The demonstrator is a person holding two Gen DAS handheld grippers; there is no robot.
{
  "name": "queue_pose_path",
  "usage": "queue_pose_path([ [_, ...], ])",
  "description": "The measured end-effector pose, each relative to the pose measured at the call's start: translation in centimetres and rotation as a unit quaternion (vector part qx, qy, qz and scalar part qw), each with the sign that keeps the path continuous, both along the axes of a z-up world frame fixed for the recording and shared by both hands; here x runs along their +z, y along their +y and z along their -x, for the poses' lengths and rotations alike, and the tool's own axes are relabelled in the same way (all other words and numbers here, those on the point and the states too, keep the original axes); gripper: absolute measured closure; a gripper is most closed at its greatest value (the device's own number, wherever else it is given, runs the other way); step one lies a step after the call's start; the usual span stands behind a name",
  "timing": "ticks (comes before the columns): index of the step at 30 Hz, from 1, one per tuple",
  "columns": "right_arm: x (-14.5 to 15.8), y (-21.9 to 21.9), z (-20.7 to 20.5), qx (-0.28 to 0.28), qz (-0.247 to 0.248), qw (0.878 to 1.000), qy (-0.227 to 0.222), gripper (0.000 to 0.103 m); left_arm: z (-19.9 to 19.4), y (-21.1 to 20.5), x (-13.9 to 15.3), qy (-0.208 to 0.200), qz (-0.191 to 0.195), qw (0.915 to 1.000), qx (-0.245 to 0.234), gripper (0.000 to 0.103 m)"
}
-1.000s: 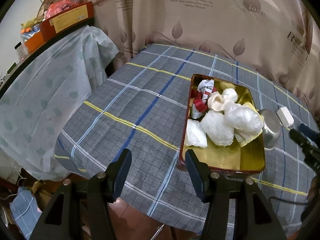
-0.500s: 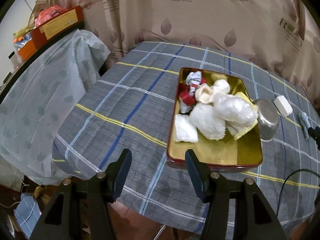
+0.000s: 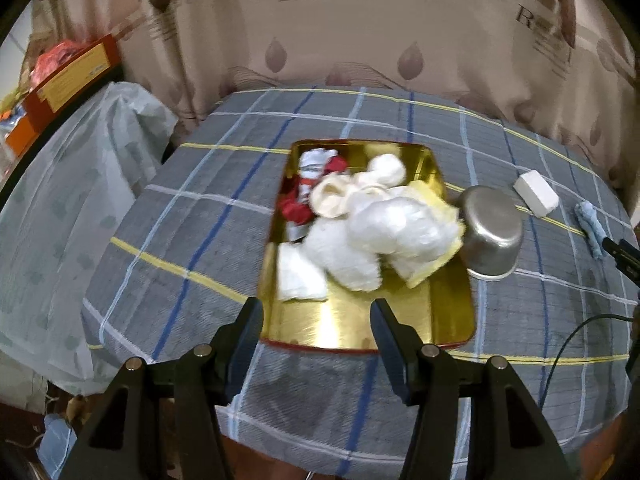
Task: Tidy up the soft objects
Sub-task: 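Lift right tool from the tray and move it to the blue towel, then grasp the light-blue fuzzy towel with the right tool, then move left tool to the white foam block and grasp it while right tool holds towel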
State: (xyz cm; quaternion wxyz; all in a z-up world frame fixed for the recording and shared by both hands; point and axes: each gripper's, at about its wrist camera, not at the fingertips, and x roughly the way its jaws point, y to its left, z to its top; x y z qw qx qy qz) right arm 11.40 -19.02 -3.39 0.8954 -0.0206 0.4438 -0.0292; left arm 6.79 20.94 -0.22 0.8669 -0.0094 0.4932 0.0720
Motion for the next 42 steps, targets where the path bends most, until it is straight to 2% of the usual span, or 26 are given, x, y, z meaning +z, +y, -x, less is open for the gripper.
queue_pose_path([
  [17,-3.8,-2.7,-3.9,-0.008,0.003,1.000,0.019,0.035,-4.7,-7.6,-0.6,0.015,-0.003,0.9970,-0.076,0.046],
  [20,-4.4,-3.0,-4.4,-0.009,-0.003,1.000,0.022,0.039,-5.3,-8.8,-0.9,0.020,-0.004,0.9958,-0.089,0.046],
  [23,-4.9,-3.0,-4.7,-0.009,-0.003,1.000,0.028,0.049,-5.9,-10.0,-1.3,0.023,-0.002,0.9947,-0.100,0.046],
  [34,-5.7,-3.4,-4.6,-0.003,-0.014,1.000,0.021,0.052,-7.5,-14.4,-2.4,0.034,-0.001,0.9892,-0.143,0.046],
  [36,-5.7,-3.4,-4.6,-0.001,-0.014,1.000,0.020,0.057,-7.9,-15.4,-2.6,0.033,0.000,0.9880,-0.151,0.046],
  [38,-5.6,-3.3,-4.4,-0.002,-0.008,1.000,0.018,0.067,-8.3,-16.2,-2.8,0.035,0.003,0.9869,-0.158,0.046],
  [42,-5.5,-3.4,-4.2,-0.003,-0.008,1.000,0.018,0.073,-9.3,-17.9,-3.2,0.038,0.010,0.9846,-0.170,0.046],
])
